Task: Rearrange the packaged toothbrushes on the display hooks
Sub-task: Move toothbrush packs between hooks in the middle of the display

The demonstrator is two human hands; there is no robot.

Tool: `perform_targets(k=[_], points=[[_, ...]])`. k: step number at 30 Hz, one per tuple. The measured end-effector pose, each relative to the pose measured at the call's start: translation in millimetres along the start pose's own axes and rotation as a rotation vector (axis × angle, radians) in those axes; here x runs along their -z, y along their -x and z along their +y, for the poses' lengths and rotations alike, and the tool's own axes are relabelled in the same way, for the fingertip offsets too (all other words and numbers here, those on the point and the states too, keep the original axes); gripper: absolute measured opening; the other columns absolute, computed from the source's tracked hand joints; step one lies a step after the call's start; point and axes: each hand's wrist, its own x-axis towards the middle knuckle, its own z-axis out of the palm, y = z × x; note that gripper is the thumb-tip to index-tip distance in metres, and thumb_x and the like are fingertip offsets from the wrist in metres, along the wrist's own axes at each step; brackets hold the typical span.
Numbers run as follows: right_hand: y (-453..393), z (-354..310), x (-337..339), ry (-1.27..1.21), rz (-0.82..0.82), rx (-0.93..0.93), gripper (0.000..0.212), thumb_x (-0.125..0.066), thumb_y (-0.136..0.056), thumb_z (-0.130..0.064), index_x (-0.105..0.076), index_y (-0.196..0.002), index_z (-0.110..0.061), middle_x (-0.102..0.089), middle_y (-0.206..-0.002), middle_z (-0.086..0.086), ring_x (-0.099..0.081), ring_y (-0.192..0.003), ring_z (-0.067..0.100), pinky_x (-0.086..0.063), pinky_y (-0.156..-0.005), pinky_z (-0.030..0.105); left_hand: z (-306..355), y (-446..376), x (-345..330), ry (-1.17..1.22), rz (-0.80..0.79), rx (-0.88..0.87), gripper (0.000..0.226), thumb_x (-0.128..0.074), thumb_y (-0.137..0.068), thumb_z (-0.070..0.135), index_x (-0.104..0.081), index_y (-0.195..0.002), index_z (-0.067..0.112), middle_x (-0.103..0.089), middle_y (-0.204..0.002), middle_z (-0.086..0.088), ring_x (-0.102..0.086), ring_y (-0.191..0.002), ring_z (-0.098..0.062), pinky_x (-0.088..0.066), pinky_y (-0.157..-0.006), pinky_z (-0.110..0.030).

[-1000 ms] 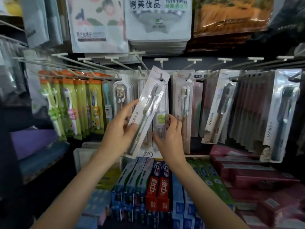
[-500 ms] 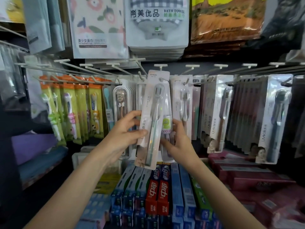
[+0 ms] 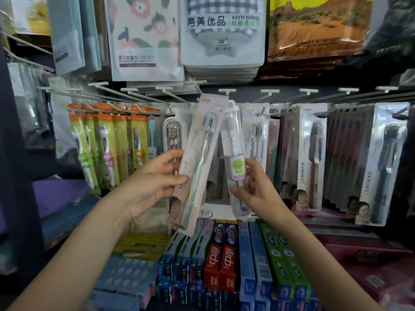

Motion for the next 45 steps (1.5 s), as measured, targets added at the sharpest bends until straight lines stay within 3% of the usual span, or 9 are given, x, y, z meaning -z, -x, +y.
perform_targets(k=[7,13,19,24,27,31,37,43,45], points=[[17,13,0,-0.009,0.080,0.059,0.052,-0.061,-0.086,-0.009,-0.034,-0.129,-0.019,-0.057,-0.111,-0.009,-0.060,-0.102,0.009,-0.051,-0.088,0.032,-10,10,-4,-0.039,0.005,-0.014,0.041,-0.060,-0.080,0.000,-0.057,-0.111,0.027,-0.067,-0.105,-0.004,-0.065,-0.094,-0.018,-0.051,-0.086,-0.036],[47,23,32,0.017,0.286,0.098,0.071,-0.061,-0.081,-0.047,-0.030,-0.137,-0.016,-0.053,-0.125,-0.005,-0.053,-0.118,0.016,-0.044,-0.099,0.048,-21,-16,-54,-0.036,0.017,-0.042,0.033,-0.060,-0.085,0.002,-0.058,-0.109,0.024,-0.067,-0.100,-0.001,-0.067,-0.085,-0.011,-0.055,-0.067,-0.023],[59,28,62,0.062,0.329,0.103,0.082,-0.057,-0.075,-0.062,-0.031,-0.136,-0.014,-0.053,-0.120,-0.018,-0.054,-0.114,0.006,-0.046,-0.097,0.038,-21,-43,-102,0.043,0.081,-0.067,0.034,-0.059,-0.085,0.001,-0.054,-0.107,0.026,-0.065,-0.102,-0.001,-0.063,-0.094,-0.015,-0.054,-0.082,-0.032],[59,32,72,0.073,0.299,0.082,0.082,-0.058,-0.075,-0.061,-0.029,-0.140,-0.018,-0.053,-0.126,-0.014,-0.052,-0.119,0.009,-0.044,-0.101,0.041,-32,-53,-105,-0.306,0.144,-0.198,0.045,-0.059,-0.088,0.011,-0.045,-0.127,0.028,-0.060,-0.113,0.003,-0.057,-0.105,-0.013,-0.048,-0.093,-0.038],[56,32,70,0.080,0.215,0.072,0.078,-0.059,-0.078,-0.048,-0.027,-0.143,-0.019,-0.050,-0.133,-0.002,-0.052,-0.119,0.013,-0.044,-0.101,0.044,-32,-54,-97,-0.424,0.110,-0.269,0.045,-0.056,-0.090,0.011,-0.043,-0.131,0.026,-0.061,-0.106,0.007,-0.057,-0.096,-0.003,-0.047,-0.086,-0.018],[53,27,57,0.063,0.188,0.121,0.070,-0.057,-0.081,-0.041,-0.022,-0.142,-0.032,-0.048,-0.129,-0.021,-0.049,-0.120,0.003,-0.042,-0.101,0.026,-34,-43,-85,-0.524,0.163,-0.319,0.049,-0.058,-0.089,0.013,-0.041,-0.133,0.023,-0.051,-0.097,0.024,-0.048,-0.082,0.016,-0.041,-0.074,0.001],[41,5,20,0.187,0.087,0.274,0.073,-0.056,-0.084,-0.027,-0.013,-0.141,-0.037,-0.036,-0.146,-0.007,-0.039,-0.128,-0.003,-0.035,-0.099,0.008,-30,-10,-59,-0.193,0.223,-0.377,0.043,-0.059,-0.087,0.017,-0.045,-0.126,0.025,-0.059,-0.111,0.007,-0.058,-0.097,0.004,-0.045,-0.079,-0.008],[18,-3,-46,0.306,-0.044,0.404,0.080,-0.064,-0.086,-0.015,-0.011,-0.146,-0.021,-0.057,-0.111,0.028,-0.050,-0.104,0.022,-0.041,-0.085,0.018,-25,11,-33,-0.030,0.271,-0.437,0.054,-0.062,-0.079,0.017,-0.036,-0.122,0.038,-0.060,-0.116,0.001,-0.063,-0.096,-0.003,-0.049,-0.076,-0.016],[11,-6,-65,0.278,-0.093,0.387,0.079,-0.064,-0.086,-0.017,-0.012,-0.146,-0.018,-0.058,-0.106,0.029,-0.047,-0.105,0.023,-0.039,-0.087,0.007,-26,12,-19,-0.036,0.335,-0.436,0.059,-0.062,-0.082,0.012,-0.032,-0.124,0.039,-0.063,-0.109,0.001,-0.065,-0.091,-0.004,-0.050,-0.073,-0.017]])
